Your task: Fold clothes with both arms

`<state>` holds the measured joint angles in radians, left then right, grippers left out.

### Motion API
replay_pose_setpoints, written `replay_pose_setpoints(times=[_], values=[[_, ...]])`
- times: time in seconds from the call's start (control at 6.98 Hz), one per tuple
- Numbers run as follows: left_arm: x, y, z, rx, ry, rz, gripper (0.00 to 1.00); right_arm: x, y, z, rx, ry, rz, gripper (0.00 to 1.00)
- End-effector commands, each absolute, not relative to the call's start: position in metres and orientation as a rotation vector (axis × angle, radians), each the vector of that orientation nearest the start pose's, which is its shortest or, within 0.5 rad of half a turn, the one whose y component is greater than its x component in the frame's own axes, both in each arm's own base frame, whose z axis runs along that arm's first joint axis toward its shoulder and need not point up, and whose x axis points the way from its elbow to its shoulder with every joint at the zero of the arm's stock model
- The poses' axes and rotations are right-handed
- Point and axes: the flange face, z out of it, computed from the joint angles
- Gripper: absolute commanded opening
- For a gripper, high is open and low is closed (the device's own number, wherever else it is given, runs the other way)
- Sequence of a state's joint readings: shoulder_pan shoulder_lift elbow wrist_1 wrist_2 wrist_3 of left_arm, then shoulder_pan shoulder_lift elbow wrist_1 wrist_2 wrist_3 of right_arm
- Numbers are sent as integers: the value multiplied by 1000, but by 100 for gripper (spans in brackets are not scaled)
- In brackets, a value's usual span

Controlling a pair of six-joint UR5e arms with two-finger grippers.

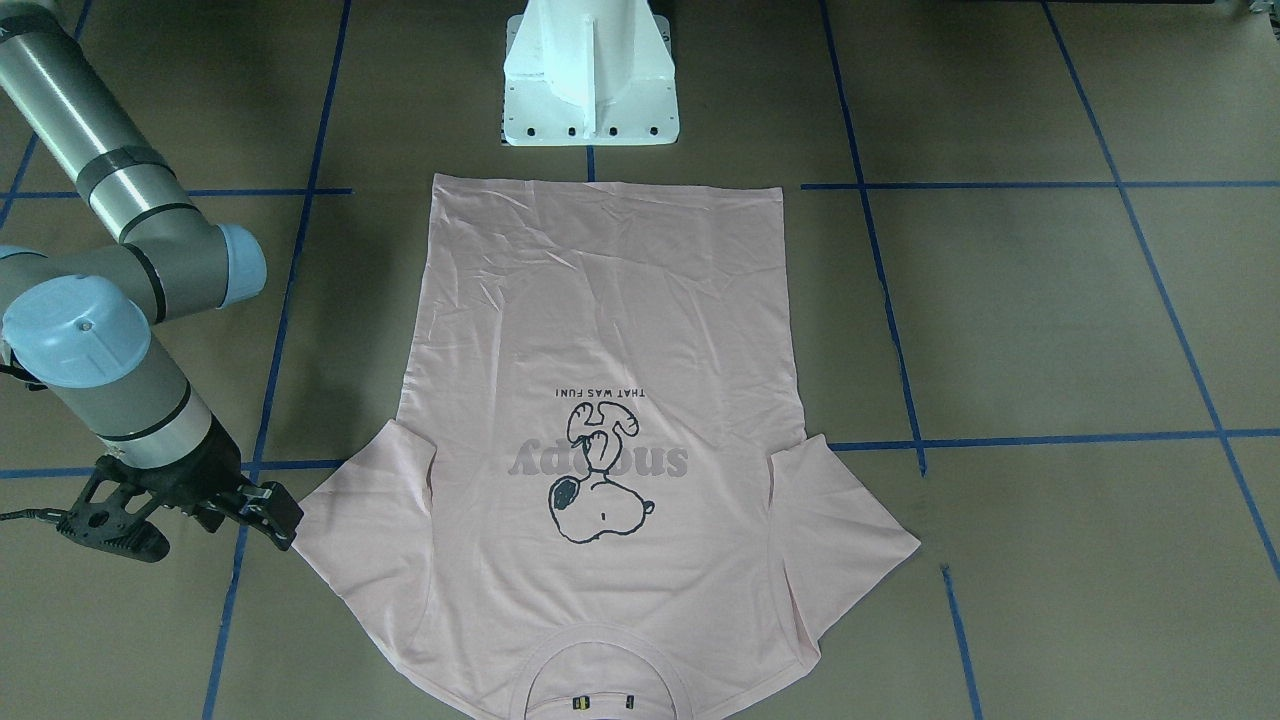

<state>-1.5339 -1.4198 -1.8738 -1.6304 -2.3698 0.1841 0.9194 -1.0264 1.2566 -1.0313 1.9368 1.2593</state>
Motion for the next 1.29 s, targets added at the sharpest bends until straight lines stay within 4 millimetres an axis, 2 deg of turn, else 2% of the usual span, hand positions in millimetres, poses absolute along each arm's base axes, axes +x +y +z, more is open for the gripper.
replay_pose_setpoints(times=[0.0, 0.14, 0.57, 0.86, 1.15], values=[[-46, -437, 569, 263, 782, 296, 100, -396, -645, 443, 165, -782, 463, 78], [-46, -437, 566, 268, 781, 298, 100, -398, -645, 449, 154, -774, 465, 76], [-46, -437, 566, 269, 781, 298, 100, -402, -642, 449, 152, -774, 463, 66], [-46, -437, 566, 269, 781, 298, 100, -411, -636, 448, 148, -776, 449, 52], [-46, -437, 565, 270, 781, 299, 100, -411, -635, 451, 146, -774, 452, 50]])
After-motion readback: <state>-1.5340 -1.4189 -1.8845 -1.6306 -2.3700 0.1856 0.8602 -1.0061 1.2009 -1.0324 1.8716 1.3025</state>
